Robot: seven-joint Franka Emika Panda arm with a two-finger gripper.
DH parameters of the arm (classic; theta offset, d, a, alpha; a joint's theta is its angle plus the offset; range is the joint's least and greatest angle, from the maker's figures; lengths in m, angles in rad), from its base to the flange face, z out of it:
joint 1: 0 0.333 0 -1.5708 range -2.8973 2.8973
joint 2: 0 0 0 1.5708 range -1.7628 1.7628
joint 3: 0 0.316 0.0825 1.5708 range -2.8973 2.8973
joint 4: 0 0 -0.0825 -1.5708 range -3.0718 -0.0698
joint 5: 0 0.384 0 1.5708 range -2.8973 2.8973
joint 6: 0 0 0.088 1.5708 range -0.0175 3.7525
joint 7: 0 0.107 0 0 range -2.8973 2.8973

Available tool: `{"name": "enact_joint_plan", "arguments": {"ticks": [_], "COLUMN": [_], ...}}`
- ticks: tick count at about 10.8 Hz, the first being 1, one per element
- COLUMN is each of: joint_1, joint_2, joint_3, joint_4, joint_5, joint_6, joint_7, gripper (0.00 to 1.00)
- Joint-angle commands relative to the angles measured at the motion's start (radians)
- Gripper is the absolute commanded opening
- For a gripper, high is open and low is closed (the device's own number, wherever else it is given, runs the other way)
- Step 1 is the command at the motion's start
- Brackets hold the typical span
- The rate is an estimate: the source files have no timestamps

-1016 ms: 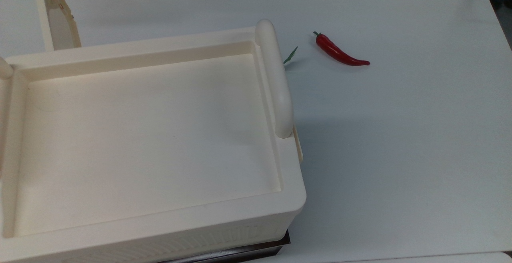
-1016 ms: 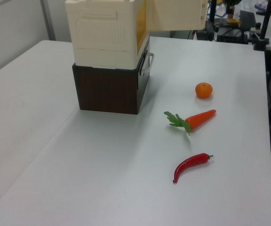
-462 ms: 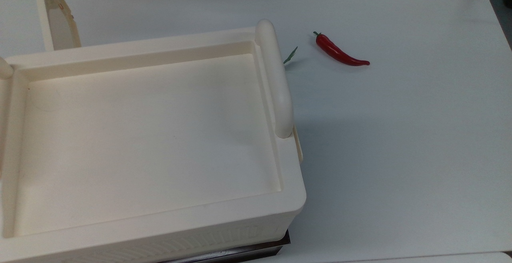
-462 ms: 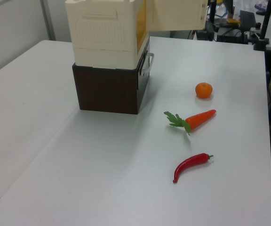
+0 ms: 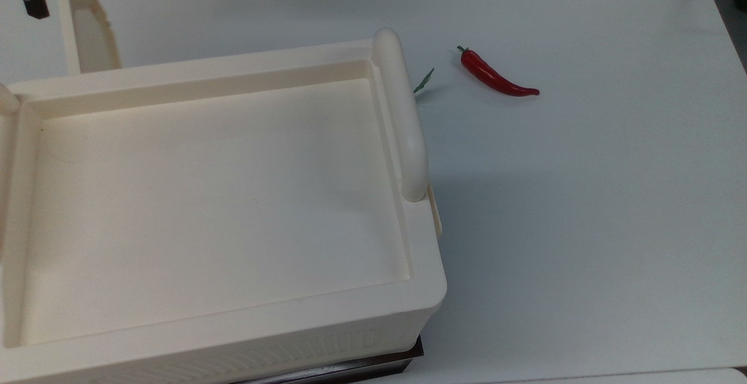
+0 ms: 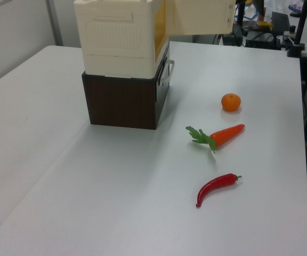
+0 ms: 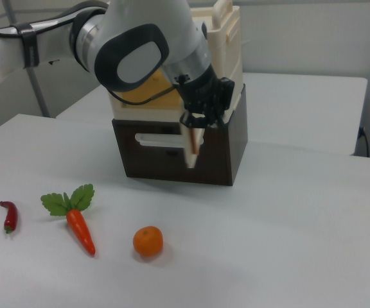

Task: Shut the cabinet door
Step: 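Push the cream door with the gripper, swinging it shut against the cabinet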

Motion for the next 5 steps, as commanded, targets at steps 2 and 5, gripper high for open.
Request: {"name": "enact_joint_plan", "arguments": {"ticks": [2,5], "joint_1": [0.043,0.045], "joint_2": [-0.027,-0.041], "joint_3": [0.04,0.133], "joint_4": [0.0,0.002], "joint_5": [0.021,0.014], "joint_6": [-0.102,-0.152], "joint_7": [0.021,0.322], "gripper": [0.0,0.0]}}
